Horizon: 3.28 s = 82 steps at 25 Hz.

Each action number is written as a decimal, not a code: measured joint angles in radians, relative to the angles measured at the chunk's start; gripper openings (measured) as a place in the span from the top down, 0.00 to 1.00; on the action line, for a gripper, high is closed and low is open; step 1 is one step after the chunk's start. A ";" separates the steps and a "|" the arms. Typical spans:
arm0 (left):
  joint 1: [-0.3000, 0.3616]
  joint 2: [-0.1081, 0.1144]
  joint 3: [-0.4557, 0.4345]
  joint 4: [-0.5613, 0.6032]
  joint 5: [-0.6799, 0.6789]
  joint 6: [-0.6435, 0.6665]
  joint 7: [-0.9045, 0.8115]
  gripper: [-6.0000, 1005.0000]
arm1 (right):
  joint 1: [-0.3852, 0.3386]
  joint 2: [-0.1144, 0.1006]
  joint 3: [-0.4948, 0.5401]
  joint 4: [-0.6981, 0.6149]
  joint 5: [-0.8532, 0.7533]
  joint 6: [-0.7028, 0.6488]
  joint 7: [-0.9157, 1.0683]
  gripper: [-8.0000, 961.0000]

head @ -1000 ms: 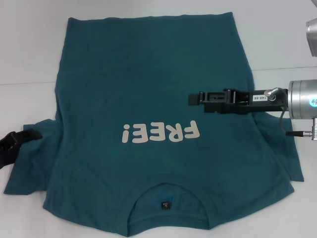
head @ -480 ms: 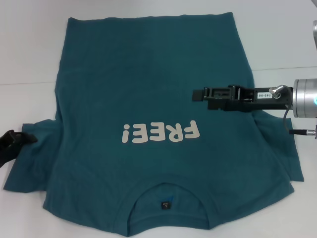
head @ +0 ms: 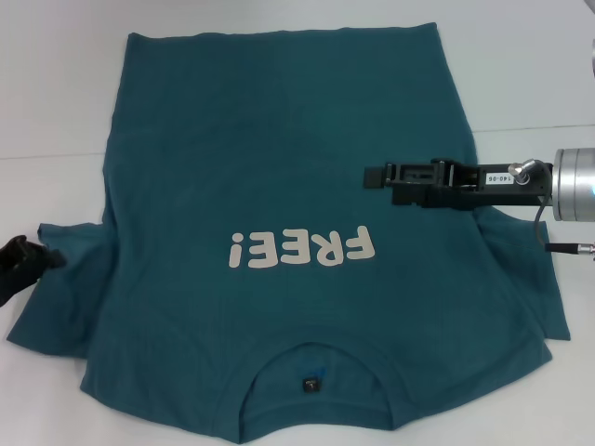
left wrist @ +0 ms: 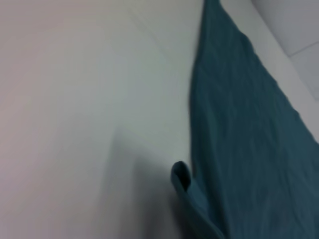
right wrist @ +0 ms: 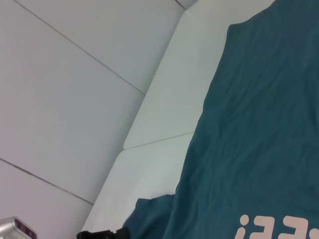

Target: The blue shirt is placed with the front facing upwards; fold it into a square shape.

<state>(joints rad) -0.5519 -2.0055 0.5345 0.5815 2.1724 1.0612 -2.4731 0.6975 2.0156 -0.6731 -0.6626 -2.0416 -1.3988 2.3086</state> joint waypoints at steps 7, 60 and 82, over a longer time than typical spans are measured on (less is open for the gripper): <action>-0.005 0.032 -0.012 0.035 0.026 0.025 -0.035 0.98 | 0.000 0.000 0.000 0.000 0.000 0.001 0.000 0.05; -0.277 0.060 0.092 0.308 0.529 0.286 -0.432 0.98 | -0.013 0.006 0.016 0.005 0.000 0.015 -0.037 0.05; -0.384 -0.068 0.201 0.222 0.631 0.164 -0.505 0.98 | -0.024 0.000 0.051 0.026 0.000 0.058 -0.040 0.05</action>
<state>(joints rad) -0.9355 -2.0736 0.7353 0.8034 2.8036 1.2251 -2.9786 0.6734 2.0153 -0.6225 -0.6366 -2.0417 -1.3407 2.2687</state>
